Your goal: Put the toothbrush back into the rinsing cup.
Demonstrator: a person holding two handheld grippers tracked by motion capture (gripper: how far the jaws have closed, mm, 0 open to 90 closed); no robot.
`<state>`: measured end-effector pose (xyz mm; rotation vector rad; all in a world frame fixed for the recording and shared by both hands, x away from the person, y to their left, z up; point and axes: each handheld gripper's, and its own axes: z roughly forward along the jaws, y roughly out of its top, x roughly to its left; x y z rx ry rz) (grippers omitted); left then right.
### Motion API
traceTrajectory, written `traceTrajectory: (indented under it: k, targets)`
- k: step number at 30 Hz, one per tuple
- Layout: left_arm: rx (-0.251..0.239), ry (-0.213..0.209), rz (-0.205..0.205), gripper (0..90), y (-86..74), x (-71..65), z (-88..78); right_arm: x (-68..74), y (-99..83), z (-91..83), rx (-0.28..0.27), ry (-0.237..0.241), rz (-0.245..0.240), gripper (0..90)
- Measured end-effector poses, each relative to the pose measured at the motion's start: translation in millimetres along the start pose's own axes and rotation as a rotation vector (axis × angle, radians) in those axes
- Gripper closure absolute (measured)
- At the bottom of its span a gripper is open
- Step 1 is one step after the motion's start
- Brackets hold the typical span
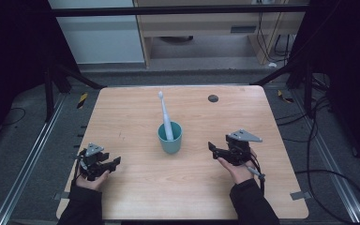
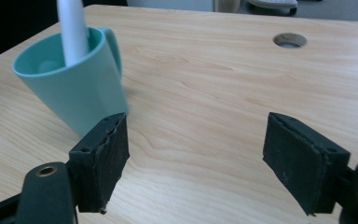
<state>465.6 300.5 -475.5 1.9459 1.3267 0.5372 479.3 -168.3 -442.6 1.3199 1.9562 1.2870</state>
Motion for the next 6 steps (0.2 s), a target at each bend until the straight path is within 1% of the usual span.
traceTrajectory:
  k: [3,4,6]
  targets:
    - [0.003,-0.004,0.0,44.7,-0.3,0.0,-0.1,-8.0,-5.2,-6.1,0.011,-0.008,0.001,19.8]
    - [0.003,-0.005,0.0,45.0,-0.4,0.0,-0.1,-10.7,-6.6,-8.4,0.022,-0.014,-0.012,18.9]
    - [0.004,-0.004,-0.001,45.2,-0.6,0.1,-0.1,-14.4,-9.0,-13.5,0.01,-0.02,-0.009,18.7]
